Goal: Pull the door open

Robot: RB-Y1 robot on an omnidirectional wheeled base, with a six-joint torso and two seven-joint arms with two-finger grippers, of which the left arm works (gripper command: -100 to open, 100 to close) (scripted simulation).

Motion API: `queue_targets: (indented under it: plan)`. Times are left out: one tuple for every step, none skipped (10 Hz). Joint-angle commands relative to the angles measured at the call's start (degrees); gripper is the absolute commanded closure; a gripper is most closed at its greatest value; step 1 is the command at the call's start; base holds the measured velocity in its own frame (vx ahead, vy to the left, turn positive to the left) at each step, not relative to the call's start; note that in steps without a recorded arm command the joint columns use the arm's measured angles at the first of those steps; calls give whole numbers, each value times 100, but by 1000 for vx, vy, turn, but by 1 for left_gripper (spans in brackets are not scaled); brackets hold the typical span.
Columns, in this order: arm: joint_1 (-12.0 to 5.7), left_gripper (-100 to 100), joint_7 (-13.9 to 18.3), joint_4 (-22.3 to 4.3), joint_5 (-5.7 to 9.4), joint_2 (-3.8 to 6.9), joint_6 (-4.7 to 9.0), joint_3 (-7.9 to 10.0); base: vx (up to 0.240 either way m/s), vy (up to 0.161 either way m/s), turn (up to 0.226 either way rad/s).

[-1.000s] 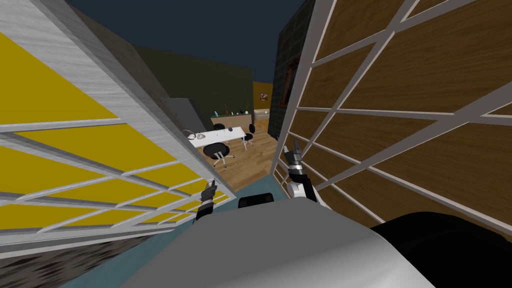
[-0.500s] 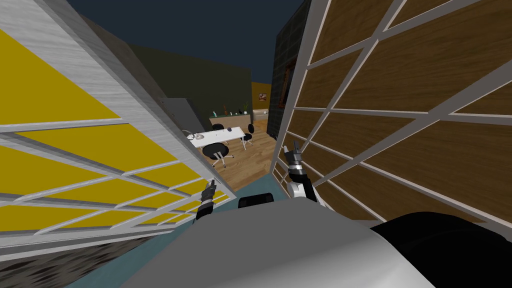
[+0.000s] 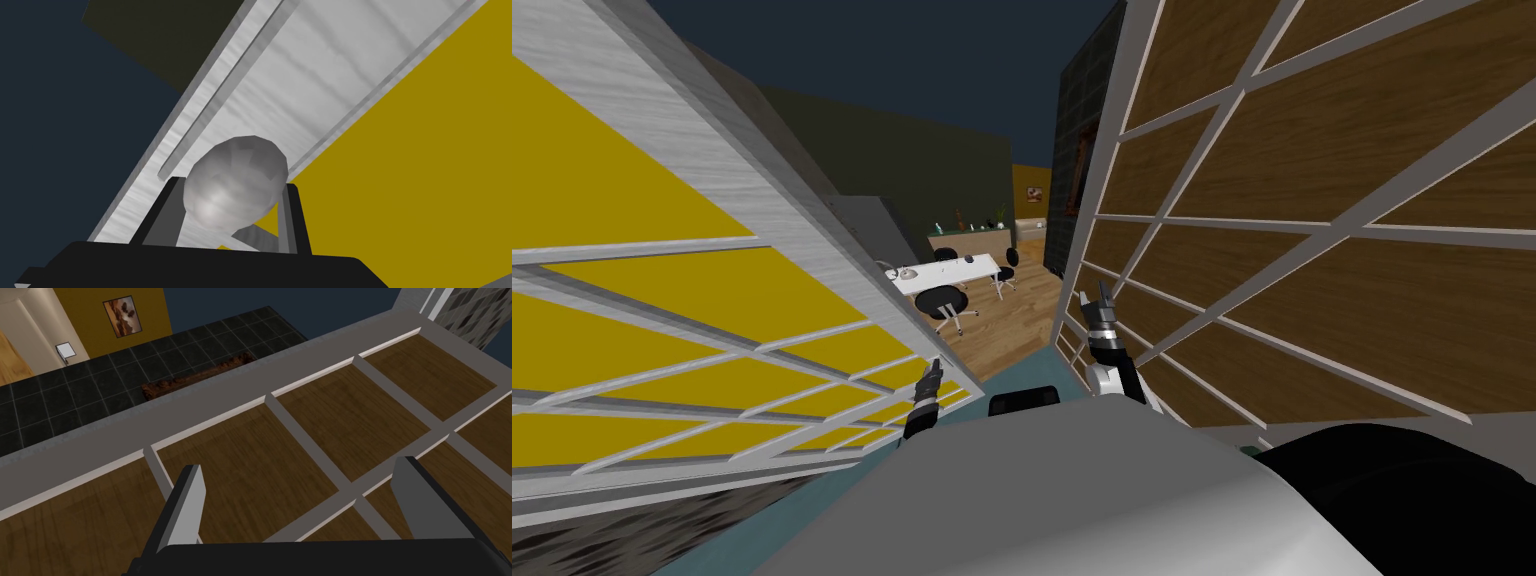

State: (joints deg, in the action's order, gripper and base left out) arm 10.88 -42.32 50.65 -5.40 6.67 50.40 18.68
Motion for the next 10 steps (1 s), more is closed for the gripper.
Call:
queue_targets:
  plan:
    - [-13,100,286,-34,125,9,9,-85,-51,8,-75]
    - [-13,100,371,-34,125,9,9,-85,-39,13,-38]
    - [-23,100,574,-45,215,31,9,-131,-38,12,-41]
    - [-23,100,604,-45,215,31,9,-131,-31,9,-29]
    - [-33,100,830,-56,305,53,10,-176,-36,13,-52]
    - [-43,100,973,-68,396,75,11,-222,-56,18,-82]
    - [-43,100,1069,-68,396,75,11,-222,-36,9,-33]
    - [-53,100,1266,-80,488,98,11,-269,-32,8,-47]
    - [-53,100,1303,-80,488,98,11,-269,-31,10,-28]
    - [-64,100,1531,-92,588,122,12,-319,-36,6,-45]
